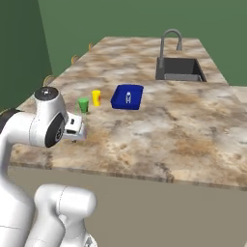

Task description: Place the drinks on the dining counter in a tight cluster.

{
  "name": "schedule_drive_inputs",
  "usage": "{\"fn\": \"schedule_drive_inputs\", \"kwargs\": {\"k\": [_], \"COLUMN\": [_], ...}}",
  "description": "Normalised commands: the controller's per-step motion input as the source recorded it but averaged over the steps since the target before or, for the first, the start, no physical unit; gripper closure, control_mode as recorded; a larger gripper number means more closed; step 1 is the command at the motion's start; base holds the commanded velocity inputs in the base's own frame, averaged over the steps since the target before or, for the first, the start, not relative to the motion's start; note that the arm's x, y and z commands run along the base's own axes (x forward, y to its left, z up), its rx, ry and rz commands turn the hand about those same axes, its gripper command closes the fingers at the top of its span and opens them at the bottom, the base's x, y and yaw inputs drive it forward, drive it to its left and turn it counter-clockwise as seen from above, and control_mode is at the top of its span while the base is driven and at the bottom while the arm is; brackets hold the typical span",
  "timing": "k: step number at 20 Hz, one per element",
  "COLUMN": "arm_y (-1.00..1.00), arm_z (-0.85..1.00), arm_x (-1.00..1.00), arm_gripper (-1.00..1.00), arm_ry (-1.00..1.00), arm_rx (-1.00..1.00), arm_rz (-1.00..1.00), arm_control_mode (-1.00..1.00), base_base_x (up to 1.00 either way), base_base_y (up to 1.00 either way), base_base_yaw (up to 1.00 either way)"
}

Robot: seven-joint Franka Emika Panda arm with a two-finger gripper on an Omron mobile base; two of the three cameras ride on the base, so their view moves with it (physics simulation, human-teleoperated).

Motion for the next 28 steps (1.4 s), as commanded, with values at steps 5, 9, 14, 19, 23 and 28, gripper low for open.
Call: {"fn": "schedule_drive_inputs", "kwargs": {"k": [5,9,14,19,23,28], "arm_y": [0.0,0.0,0.0,0.0,0.0,0.0], "arm_z": [0.0,0.0,0.0,0.0,0.0,0.0], "arm_x": [0.0,0.0,0.0,0.0,0.0,0.0], "arm_gripper": [-1.0,-1.0,-1.0,-1.0,-1.0,-1.0], "arm_ry": [0.0,0.0,0.0,0.0,0.0,0.0], "arm_rx": [0.0,0.0,0.0,0.0,0.0,0.0], "arm_rz": [0.0,0.0,0.0,0.0,0.0,0.0], "arm_control_mode": [1.0,1.0,1.0,1.0,1.0,1.0], "base_base_x": [-0.54,0.08,0.35,0.99,1.0,0.89], "base_base_y": [-0.76,-0.88,-0.78,-0.83,-1.0,-1.0], "base_base_yaw": [-0.41,-0.66,-0.56,-0.3,-0.23,-0.22]}}
